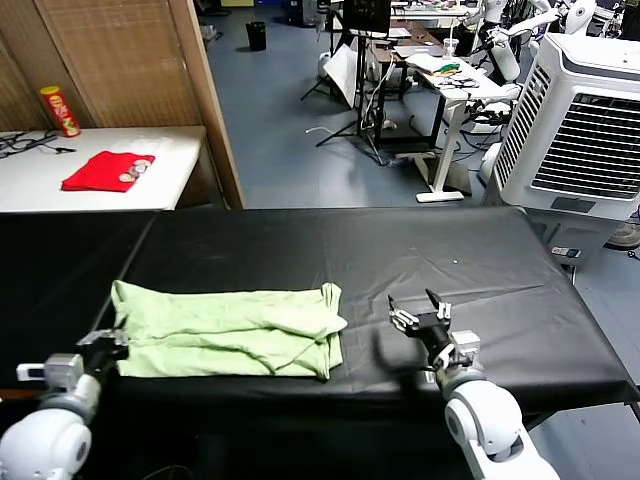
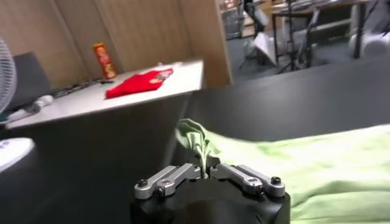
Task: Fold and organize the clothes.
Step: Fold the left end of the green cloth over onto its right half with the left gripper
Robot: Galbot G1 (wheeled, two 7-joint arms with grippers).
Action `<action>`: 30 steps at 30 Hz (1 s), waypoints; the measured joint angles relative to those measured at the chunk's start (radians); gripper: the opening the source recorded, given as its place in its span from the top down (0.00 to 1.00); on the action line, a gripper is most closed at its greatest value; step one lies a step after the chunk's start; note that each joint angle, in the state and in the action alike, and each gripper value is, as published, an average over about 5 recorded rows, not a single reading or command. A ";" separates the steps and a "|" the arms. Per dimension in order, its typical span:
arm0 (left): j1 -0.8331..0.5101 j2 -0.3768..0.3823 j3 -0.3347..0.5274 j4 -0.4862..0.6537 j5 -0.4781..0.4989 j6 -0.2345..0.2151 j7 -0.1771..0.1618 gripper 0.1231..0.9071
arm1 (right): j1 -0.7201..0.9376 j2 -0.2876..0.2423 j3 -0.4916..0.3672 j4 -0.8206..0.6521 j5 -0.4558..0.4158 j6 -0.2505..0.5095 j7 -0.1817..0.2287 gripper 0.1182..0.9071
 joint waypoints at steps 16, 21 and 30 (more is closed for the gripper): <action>-0.179 -0.201 0.377 -0.092 -0.258 0.120 -0.149 0.95 | -0.025 0.048 0.022 -0.002 -0.056 0.011 -0.002 0.14; -0.231 -0.265 0.448 -0.057 -0.248 0.116 -0.152 0.95 | -0.027 0.042 0.025 -0.002 -0.055 0.010 -0.005 0.14; -0.242 -0.345 0.484 -0.015 -0.226 0.095 -0.128 0.95 | -0.018 0.047 0.013 -0.014 -0.057 0.008 -0.007 0.14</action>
